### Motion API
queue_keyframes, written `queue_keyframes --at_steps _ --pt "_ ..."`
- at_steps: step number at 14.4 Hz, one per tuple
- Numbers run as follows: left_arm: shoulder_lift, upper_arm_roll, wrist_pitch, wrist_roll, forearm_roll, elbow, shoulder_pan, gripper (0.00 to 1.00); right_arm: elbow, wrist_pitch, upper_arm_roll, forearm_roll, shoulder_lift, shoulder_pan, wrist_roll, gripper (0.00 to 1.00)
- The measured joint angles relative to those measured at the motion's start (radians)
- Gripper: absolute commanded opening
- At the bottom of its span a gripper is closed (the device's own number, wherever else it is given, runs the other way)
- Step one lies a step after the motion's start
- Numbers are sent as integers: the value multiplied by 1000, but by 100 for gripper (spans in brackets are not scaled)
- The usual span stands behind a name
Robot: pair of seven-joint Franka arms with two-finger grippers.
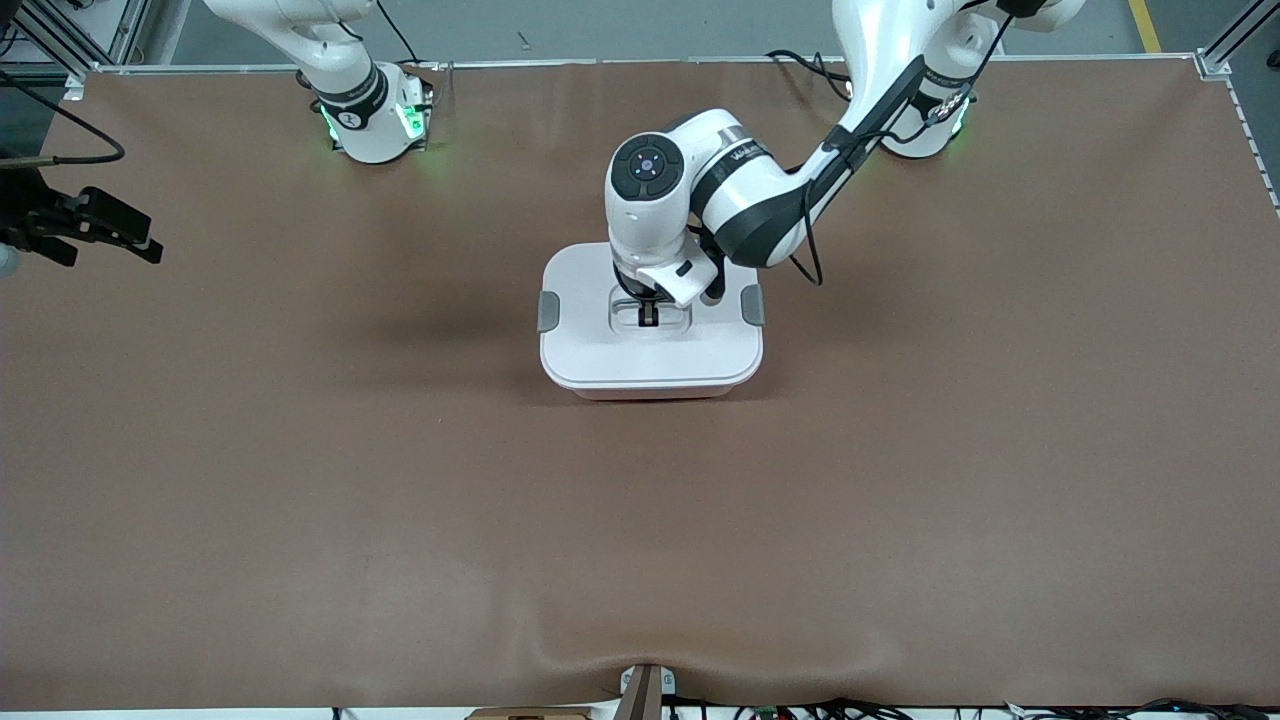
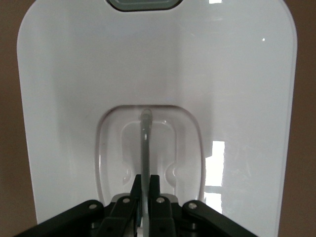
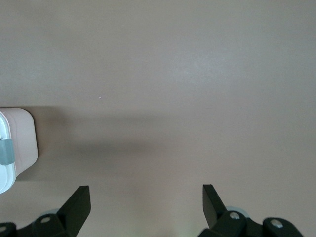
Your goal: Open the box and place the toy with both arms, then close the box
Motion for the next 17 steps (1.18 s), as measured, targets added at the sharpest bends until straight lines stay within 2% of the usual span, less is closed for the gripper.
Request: queue_keyframes --at_steps 17 --pt "6 1 0 21 -19 5 19 0 5 -36 -4 -50 1 -6 0 100"
